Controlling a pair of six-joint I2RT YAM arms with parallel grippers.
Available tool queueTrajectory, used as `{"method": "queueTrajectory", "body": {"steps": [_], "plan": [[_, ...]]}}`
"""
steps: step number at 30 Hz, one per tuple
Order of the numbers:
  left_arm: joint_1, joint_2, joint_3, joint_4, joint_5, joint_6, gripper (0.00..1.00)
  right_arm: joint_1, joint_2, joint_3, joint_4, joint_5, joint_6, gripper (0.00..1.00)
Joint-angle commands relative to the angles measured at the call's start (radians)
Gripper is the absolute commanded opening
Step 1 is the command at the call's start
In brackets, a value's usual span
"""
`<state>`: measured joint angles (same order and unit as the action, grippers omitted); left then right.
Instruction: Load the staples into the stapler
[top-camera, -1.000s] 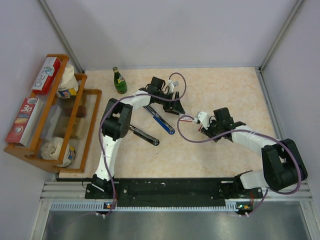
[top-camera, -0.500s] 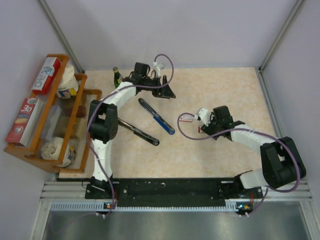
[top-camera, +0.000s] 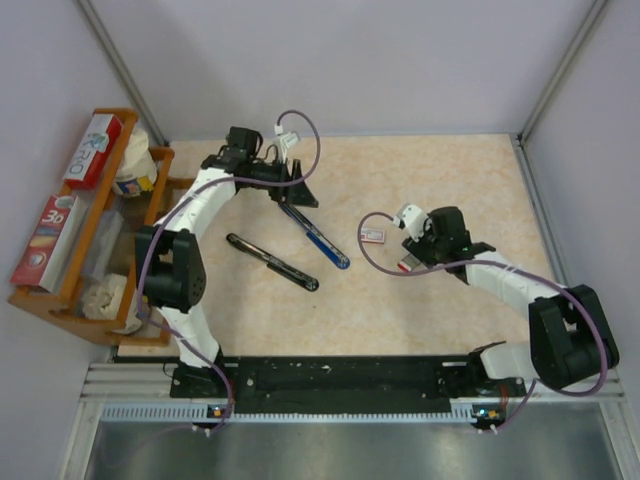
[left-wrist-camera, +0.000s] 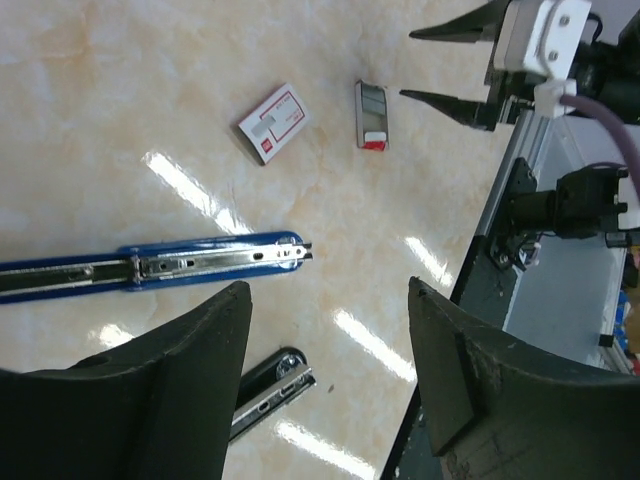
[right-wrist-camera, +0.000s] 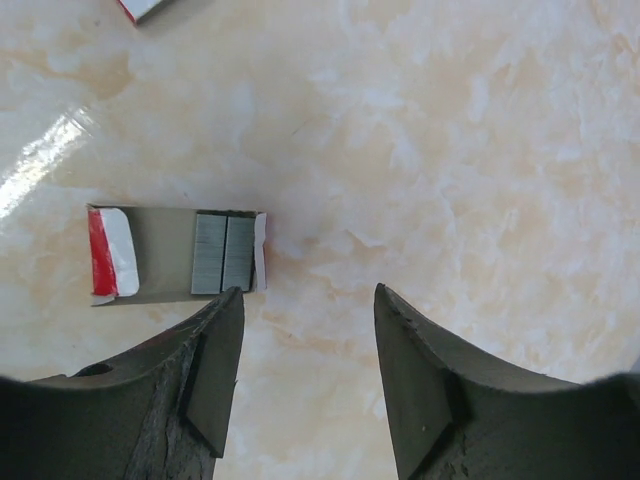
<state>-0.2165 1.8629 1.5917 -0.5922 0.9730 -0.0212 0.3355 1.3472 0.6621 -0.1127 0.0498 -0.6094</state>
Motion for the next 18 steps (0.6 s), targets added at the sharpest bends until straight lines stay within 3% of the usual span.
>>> {"method": "queueTrajectory", "body": {"steps": [1, 5, 11, 18], "plan": [[0.032, -0.151, -0.059, -0.121, -0.013, 0.162, 0.69, -0.009, -0.042, 0.05, -0.007, -0.073, 0.062, 0.53], [0.094, -0.232, -0.125, -0.167, -0.042, 0.225, 0.69, -0.007, 0.009, 0.056, -0.004, -0.073, 0.069, 0.52], [0.209, -0.229, -0.157, -0.339, 0.004, 0.323, 0.69, -0.003, 0.055, 0.073, -0.015, -0.061, 0.086, 0.51], [0.263, -0.287, -0.256, -0.268, 0.027, 0.3, 0.69, -0.001, 0.095, 0.076, 0.027, 0.044, 0.102, 0.48]]}}
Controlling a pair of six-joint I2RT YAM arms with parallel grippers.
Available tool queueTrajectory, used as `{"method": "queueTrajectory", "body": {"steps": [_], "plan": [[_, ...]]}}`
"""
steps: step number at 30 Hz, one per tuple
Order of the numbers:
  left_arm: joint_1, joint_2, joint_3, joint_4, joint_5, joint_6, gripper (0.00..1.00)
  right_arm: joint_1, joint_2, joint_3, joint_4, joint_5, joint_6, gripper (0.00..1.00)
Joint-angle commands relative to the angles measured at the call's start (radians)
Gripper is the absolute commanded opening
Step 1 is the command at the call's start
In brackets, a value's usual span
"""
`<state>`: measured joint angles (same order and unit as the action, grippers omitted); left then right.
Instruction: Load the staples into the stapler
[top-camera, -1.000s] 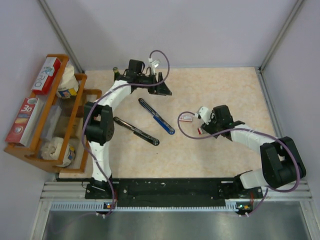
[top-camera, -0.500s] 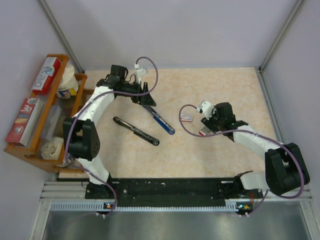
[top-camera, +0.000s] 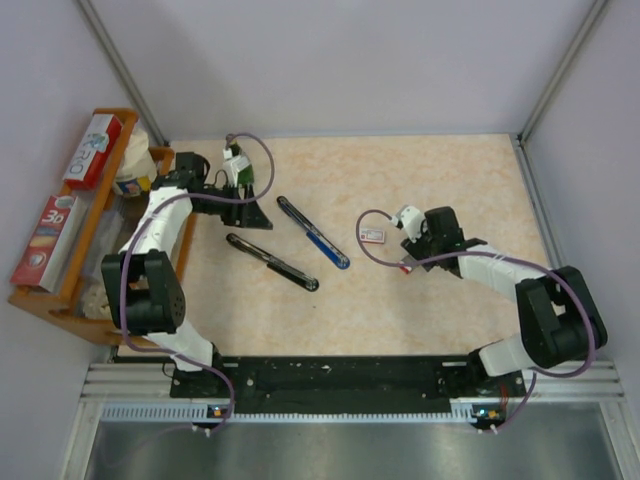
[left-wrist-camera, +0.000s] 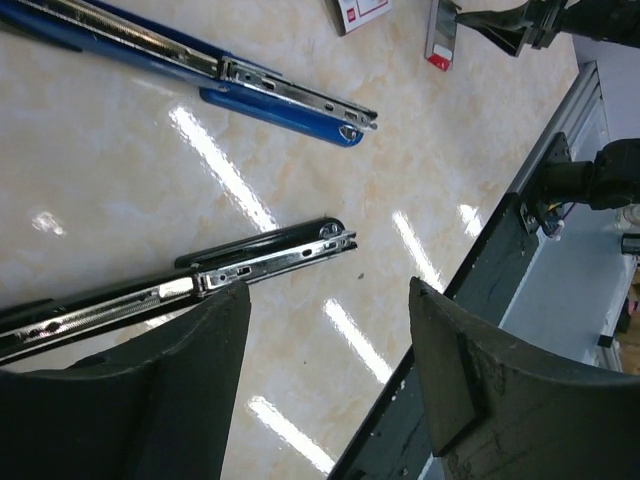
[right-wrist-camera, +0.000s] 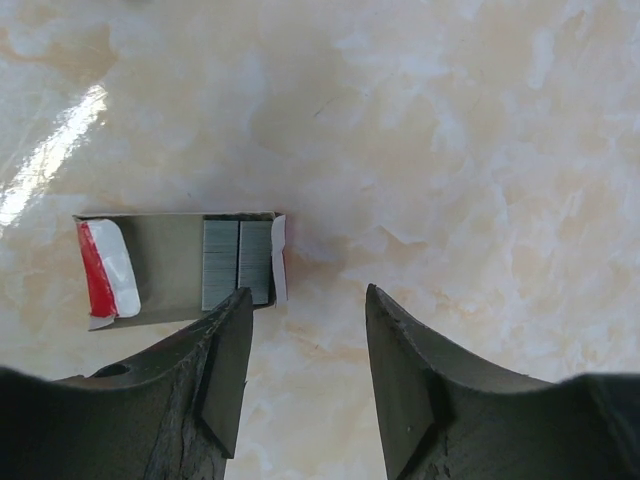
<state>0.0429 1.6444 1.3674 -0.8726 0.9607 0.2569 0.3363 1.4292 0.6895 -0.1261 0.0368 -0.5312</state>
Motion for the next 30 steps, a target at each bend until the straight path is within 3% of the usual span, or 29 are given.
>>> {"method": "queueTrajectory", "body": {"steps": [1, 30], "plan": [[0.002, -0.075, -0.033, 0.017, 0.036, 0.022, 0.69, -0.003, 0.016, 0.047, 0.046, 0.058, 0.026, 0.48], [0.002, -0.107, -0.117, 0.089, 0.081, 0.024, 0.69, 0.001, 0.088, 0.076, 0.091, 0.138, 0.097, 0.44]]}}
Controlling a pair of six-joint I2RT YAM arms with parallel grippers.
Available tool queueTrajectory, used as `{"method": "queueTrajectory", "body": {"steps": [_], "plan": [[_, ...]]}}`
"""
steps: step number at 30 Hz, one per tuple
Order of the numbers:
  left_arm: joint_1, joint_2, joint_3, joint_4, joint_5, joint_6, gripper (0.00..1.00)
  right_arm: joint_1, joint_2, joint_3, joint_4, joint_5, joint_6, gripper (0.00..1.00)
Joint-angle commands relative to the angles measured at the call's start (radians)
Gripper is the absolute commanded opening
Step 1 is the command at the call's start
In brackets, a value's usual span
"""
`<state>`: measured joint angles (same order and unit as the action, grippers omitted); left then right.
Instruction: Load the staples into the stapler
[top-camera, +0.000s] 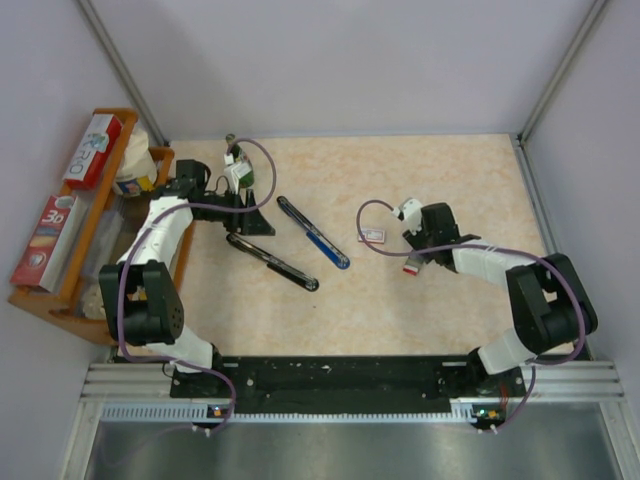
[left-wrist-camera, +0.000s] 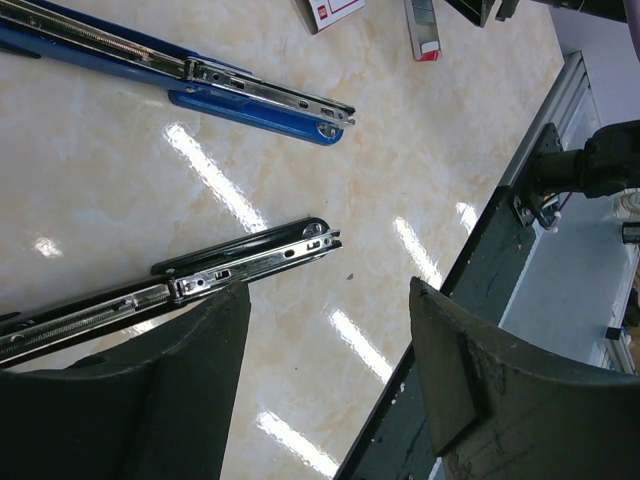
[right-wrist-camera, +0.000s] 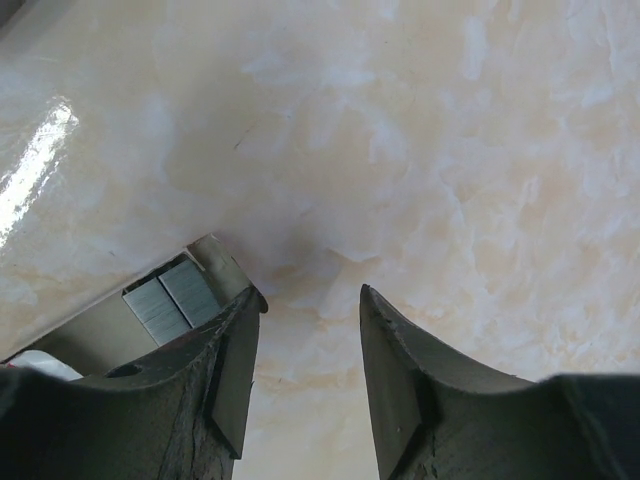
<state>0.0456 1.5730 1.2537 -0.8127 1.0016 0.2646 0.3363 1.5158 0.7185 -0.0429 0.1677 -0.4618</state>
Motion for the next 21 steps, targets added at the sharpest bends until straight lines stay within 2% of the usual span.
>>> {"method": "queueTrajectory", "body": {"steps": [1, 9, 13, 21], "plan": [[-0.001, -0.037, -0.005, 0.029, 0.038, 0.015, 0.69, 0.001, -0.008, 0.047, 0.006, 0.003, 0.029, 0.44], [0.0, -0.041, -0.013, 0.04, 0.038, 0.013, 0.69, 0.0, -0.175, 0.039, -0.037, -0.091, 0.023, 0.44], [0.0, -0.025, -0.014, 0.04, 0.037, 0.016, 0.69, 0.001, -0.238, 0.039, -0.093, -0.212, -0.055, 0.45], [-0.003, -0.01, -0.013, 0.038, 0.037, 0.022, 0.7, 0.0, -0.218, 0.157, -0.345, -0.367, -0.268, 0.57]]}}
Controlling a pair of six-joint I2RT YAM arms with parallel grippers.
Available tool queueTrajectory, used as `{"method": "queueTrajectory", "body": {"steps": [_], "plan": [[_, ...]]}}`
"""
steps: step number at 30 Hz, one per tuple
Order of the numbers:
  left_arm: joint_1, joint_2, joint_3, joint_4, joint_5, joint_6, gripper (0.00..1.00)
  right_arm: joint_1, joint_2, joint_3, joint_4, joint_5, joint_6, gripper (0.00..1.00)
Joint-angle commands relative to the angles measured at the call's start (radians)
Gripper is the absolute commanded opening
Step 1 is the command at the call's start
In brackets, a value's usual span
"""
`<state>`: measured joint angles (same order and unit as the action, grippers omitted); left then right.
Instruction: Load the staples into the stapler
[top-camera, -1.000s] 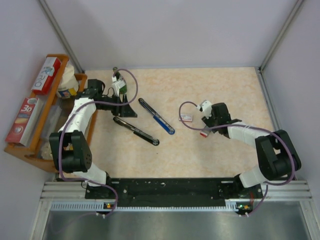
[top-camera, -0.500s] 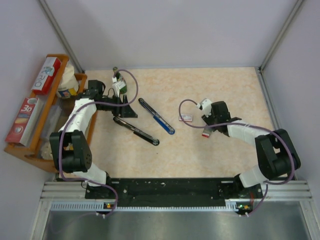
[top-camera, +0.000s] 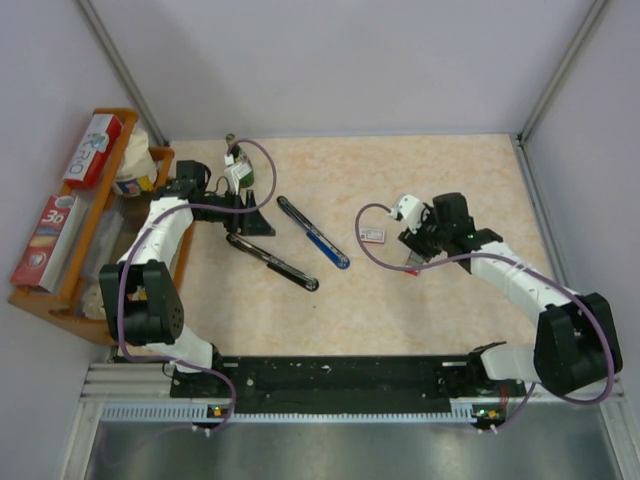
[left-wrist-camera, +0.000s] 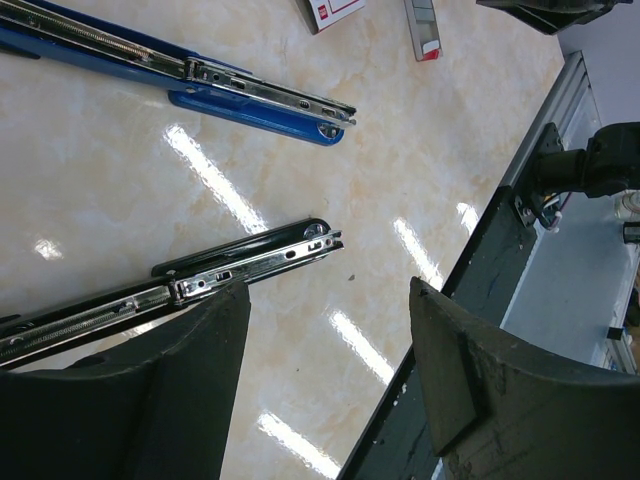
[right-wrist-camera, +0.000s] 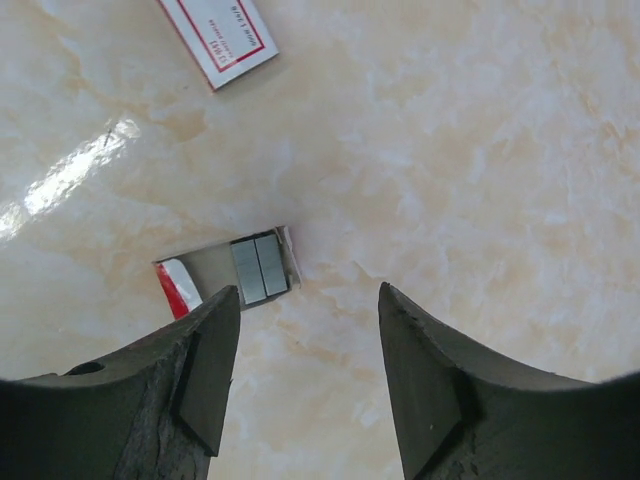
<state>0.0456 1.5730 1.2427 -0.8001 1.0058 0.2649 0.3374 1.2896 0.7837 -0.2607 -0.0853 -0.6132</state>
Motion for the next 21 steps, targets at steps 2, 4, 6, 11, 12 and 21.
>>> {"method": "queueTrajectory", "body": {"steps": [2, 4, 6, 11, 12, 21], "plan": [[-0.001, -0.01, -0.002, 0.025, 0.034, 0.02, 0.69, -0.001, 0.042, 0.132, -0.181, -0.142, -0.143, 0.58], [-0.003, -0.011, -0.002, 0.025, 0.034, 0.023, 0.69, -0.003, 0.082, 0.169, -0.219, -0.154, -0.152, 0.59], [-0.001, -0.016, -0.006, 0.025, 0.04, 0.025, 0.7, -0.005, 0.12, 0.196, -0.255, -0.16, -0.174, 0.59], [-0.004, -0.021, -0.008, 0.025, 0.045, 0.03, 0.7, -0.011, 0.189, 0.221, -0.295, -0.174, -0.206, 0.57], [-0.004, -0.021, -0.009, 0.025, 0.048, 0.03, 0.71, -0.011, 0.2, 0.221, -0.296, -0.172, -0.207, 0.57], [-0.006, -0.03, -0.012, 0.021, 0.057, 0.036, 0.84, -0.021, 0.287, 0.258, -0.295, -0.165, -0.206, 0.54]]}}
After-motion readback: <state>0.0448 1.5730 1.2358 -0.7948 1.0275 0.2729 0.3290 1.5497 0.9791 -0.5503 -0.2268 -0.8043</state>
